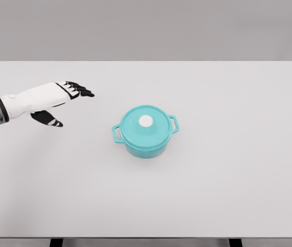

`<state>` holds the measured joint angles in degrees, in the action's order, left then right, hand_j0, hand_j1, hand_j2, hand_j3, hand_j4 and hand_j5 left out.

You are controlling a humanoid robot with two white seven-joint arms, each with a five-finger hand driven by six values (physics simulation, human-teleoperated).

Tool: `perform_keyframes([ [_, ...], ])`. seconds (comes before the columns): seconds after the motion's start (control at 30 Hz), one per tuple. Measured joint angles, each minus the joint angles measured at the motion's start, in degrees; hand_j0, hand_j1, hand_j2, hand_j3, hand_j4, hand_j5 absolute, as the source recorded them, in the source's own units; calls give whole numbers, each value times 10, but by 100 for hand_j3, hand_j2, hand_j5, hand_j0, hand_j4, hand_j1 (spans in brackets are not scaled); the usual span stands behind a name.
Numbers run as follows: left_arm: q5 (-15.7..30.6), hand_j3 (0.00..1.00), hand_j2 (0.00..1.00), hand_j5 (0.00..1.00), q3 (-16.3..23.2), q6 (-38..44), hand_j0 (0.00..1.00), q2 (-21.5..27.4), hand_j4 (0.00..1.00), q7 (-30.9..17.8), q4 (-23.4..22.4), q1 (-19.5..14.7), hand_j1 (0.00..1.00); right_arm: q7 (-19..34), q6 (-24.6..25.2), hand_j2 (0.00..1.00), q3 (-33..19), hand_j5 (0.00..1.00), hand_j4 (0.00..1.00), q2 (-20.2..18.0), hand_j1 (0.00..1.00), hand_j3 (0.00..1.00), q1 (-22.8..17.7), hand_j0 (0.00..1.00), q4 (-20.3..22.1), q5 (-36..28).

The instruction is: Open the lid of the pot with left arm

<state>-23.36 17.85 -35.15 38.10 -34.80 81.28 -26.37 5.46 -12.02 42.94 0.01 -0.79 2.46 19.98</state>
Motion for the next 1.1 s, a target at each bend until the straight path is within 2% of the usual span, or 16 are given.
perform_keyframes([
  [0.2, -2, 100, 100, 100, 4, 0, 100, -8, 100, -2, -3, -3, 100, 2, 0, 100, 0, 100, 100, 0, 100, 100, -3, 100, -3, 0],
  [0.3, -1, 100, 100, 100, 7, 0, 100, -9, 100, -2, 1, -15, 100, 2, 0, 100, 0, 100, 100, 0, 100, 100, -3, 100, -3, 0],
  [0.33, -5, 100, 100, 100, 10, -3, 100, -9, 100, -3, 2, -32, 100, 2, 0, 100, 0, 100, 100, 0, 100, 100, -3, 100, -3, 0],
  [0.37, 1, 100, 100, 100, 19, 0, 100, -7, 100, -2, 3, -76, 100, 2, 0, 100, -1, 100, 100, 0, 100, 100, -3, 100, -3, 0],
  [0.43, 4, 100, 100, 100, 67, -1, 100, 3, 100, -3, -11, -158, 100, 2, 0, 100, -1, 100, 100, 0, 100, 100, -3, 100, -4, 0],
  [0.5, 14, 100, 100, 100, 154, 3, 100, 9, 100, -2, -23, -264, 100, 2, 0, 100, 0, 100, 100, 0, 100, 100, -3, 100, -4, 0],
  [0.57, 15, 100, 100, 100, 240, 1, 100, -4, 100, -2, -26, -315, 100, 2, 0, 100, 0, 100, 100, 0, 100, 100, -3, 100, -4, 0],
  [0.63, 18, 100, 100, 100, 291, 1, 100, -18, 100, -2, -20, -329, 100, 2, 0, 100, 0, 100, 100, 0, 100, 100, -3, 100, -4, 0],
  [0.73, 40, 100, 100, 100, 330, 0, 100, -29, 100, -2, -8, -322, 100, 2, 0, 100, 0, 100, 100, 0, 100, 100, -3, 100, -4, 0],
  [0.9, 79, 100, 100, 100, 355, 0, 100, -31, 100, -2, 61, -313, 100, 2, 0, 100, 0, 100, 100, 0, 100, 100, -3, 100, -4, 0],
  [1.1, 98, 100, 100, 100, 368, 0, 100, -31, 100, -2, 82, -294, 100, 2, 0, 100, 0, 100, 100, 0, 100, 100, -3, 100, -4, 0],
])
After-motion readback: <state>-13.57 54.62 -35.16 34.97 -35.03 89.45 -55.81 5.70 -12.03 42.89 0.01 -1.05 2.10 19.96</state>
